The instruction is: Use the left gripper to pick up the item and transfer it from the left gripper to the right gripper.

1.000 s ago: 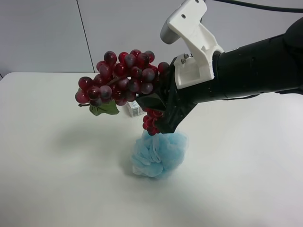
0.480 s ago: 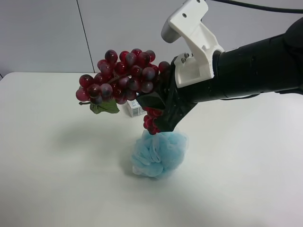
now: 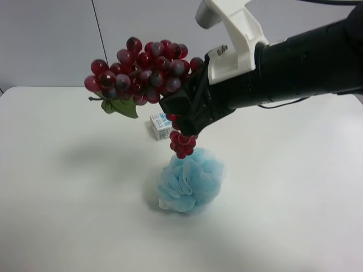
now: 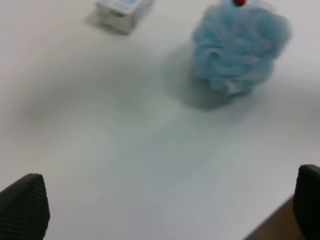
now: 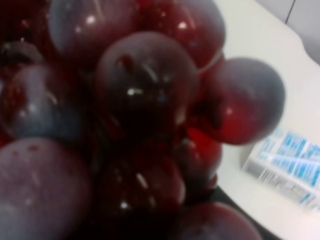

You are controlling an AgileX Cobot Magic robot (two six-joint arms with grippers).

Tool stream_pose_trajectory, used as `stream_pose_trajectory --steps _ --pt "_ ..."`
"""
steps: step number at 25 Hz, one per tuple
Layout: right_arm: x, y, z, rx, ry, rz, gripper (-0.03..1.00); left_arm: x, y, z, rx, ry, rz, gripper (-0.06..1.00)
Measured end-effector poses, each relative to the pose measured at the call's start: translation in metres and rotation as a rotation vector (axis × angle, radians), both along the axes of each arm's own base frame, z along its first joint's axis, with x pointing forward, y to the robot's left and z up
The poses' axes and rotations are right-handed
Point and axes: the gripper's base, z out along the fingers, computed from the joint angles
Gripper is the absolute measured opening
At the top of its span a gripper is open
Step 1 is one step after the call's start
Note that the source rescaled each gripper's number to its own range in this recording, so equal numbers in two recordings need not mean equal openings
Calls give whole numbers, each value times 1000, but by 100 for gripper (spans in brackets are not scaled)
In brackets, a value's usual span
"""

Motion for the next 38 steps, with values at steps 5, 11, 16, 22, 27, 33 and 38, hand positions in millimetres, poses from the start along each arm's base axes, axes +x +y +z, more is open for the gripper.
stream_pose_trajectory --steps 5,11,16,22,27,33,38 --pt "6 0 23 -9 36 -8 0 0 -1 0 0 0 188 100" --pt "28 -35 43 -124 191 -173 0 -1 -2 0 0 0 377 100" --pt "47 -86 45 -172 335 -369 0 -1 -3 0 0 0 466 100" --pt "69 -146 27 -191 483 -572 0 -1 -3 0 -1 1 480 100" --pt "93 -167 -5 -188 614 -646 0 -1 -3 0 -1 1 480 100" --pt "117 -162 -52 -155 778 -649 0 -1 -3 0 -1 1 480 100" --pt "132 -159 -87 -137 860 -667 0 -1 -3 0 -1 1 480 100"
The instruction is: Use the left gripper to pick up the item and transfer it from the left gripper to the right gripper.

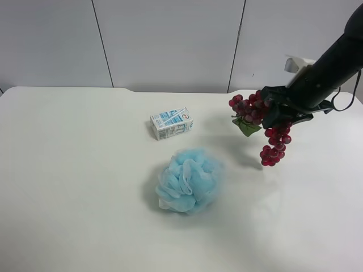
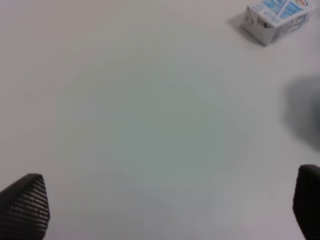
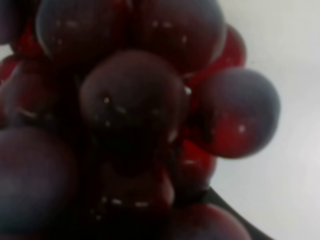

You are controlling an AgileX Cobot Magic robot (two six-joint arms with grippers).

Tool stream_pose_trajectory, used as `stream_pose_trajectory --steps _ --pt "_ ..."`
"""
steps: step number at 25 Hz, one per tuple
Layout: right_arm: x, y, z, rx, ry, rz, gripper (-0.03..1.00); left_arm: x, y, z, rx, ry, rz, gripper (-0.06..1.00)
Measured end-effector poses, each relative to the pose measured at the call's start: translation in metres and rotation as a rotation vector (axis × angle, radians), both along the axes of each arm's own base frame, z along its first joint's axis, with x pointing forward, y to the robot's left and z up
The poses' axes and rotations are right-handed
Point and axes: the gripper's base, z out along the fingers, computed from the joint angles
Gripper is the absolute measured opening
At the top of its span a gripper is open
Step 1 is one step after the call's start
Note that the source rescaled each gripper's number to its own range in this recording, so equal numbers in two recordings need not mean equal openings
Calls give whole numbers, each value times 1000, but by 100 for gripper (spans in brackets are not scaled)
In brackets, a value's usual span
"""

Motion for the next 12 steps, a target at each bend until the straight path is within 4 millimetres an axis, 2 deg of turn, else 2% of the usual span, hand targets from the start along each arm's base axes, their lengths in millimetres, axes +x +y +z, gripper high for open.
stream_pose_trajectory --steps 6,12 --pt "12 0 -34 -1 45 -34 0 0 0 0 0 0 0 100" --pt "17 13 -53 -3 49 -23 0 0 0 0 0 0 0 100"
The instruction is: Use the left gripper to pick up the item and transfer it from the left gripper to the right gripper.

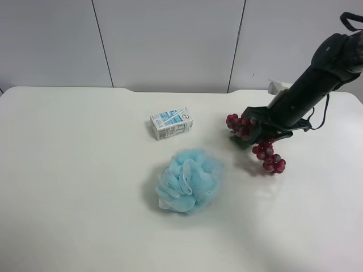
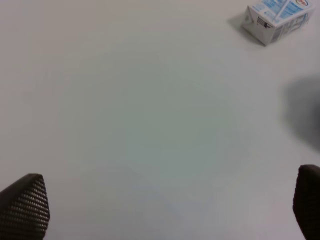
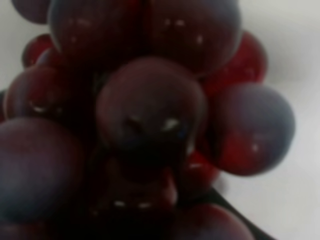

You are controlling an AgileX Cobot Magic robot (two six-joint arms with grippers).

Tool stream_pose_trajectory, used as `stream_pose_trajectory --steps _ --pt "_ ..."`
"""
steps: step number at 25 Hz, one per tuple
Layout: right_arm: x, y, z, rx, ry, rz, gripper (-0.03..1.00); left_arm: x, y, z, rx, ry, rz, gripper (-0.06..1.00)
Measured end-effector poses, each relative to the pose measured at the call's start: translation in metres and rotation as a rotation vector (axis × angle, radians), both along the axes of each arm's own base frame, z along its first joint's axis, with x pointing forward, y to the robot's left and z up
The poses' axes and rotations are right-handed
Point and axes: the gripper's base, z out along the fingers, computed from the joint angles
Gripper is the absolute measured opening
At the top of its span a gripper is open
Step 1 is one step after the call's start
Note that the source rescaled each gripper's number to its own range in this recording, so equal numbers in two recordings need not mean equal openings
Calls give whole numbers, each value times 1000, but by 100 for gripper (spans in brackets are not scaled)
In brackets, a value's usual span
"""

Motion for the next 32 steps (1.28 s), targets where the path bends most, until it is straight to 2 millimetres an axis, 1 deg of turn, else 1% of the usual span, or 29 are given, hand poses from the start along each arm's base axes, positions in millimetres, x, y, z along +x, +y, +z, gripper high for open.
stream_pose_trajectory --steps 2,6,12,13,14,15,17,18,20,22,25,27,29,32 --pt "1 7 -4 0 -10 13 0 0 0 0 0 0 0 100" --pt "4 17 -5 -9 -55 35 0 0 0 0 0 0 0 100" --pt "5 18 -5 -13 -71 33 0 0 0 0 0 0 0 100" --pt "5 18 -5 -13 -71 33 1 0 0 0 0 0 0 100" --pt "5 18 -5 -13 -71 33 10 0 0 0 0 0 0 100" --pt "5 18 -5 -13 -71 33 23 0 0 0 0 0 0 100" --pt "5 18 -4 -13 -74 36 67 0 0 0 0 0 0 100" --pt "6 18 -4 -14 -76 38 80 0 0 0 0 0 0 100" --pt "6 18 -4 -14 -76 39 93 0 0 0 0 0 0 100" --pt "6 18 -4 -14 -76 39 97 0 0 0 0 0 0 100" --pt "5 18 -4 -12 -70 42 100 0 0 0 0 0 0 100" --pt "5 19 0 -6 -61 55 100 0 0 0 0 0 0 100" --pt "5 20 10 -9 -48 91 100 0 0 0 0 0 0 100" --pt "6 19 36 -28 -64 127 100 0 0 0 0 0 0 100"
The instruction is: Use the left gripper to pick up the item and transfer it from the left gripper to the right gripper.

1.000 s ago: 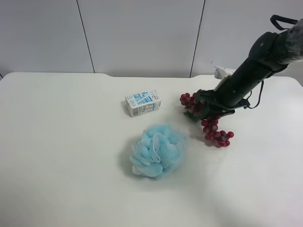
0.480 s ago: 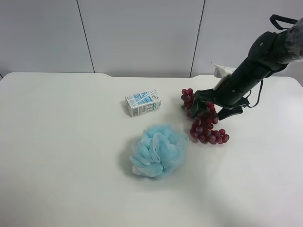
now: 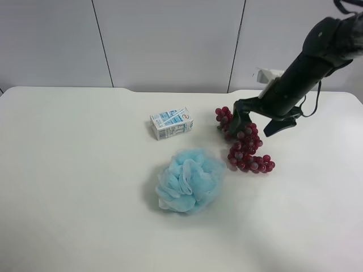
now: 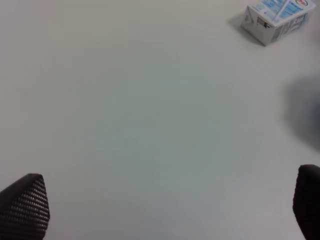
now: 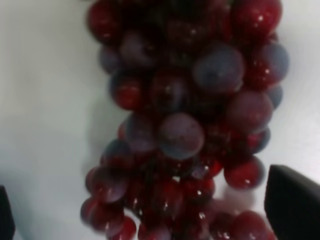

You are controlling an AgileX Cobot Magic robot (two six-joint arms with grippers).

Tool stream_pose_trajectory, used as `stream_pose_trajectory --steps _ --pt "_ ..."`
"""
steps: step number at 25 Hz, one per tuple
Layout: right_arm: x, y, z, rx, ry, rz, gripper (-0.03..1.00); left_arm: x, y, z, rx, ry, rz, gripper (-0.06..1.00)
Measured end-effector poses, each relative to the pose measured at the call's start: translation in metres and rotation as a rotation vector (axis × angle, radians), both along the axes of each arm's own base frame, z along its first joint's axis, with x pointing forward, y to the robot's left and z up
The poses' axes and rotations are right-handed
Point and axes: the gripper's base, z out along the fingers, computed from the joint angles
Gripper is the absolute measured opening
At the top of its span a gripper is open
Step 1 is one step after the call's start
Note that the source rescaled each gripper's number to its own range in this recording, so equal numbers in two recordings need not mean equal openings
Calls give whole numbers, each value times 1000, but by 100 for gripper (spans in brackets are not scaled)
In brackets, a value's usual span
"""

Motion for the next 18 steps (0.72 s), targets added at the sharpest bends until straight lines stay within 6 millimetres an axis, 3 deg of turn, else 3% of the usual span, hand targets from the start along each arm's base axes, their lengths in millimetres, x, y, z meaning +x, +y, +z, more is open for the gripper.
stream_pose_trajectory --steps 4,10,18 --pt "-5 -7 44 -62 -69 -1 100 0 0 0 0 0 0 100" --pt "-37 -17 102 -131 -148 -8 100 0 0 0 0 0 0 100" --pt "-85 -23 155 -119 -188 1 100 0 0 0 0 0 0 100"
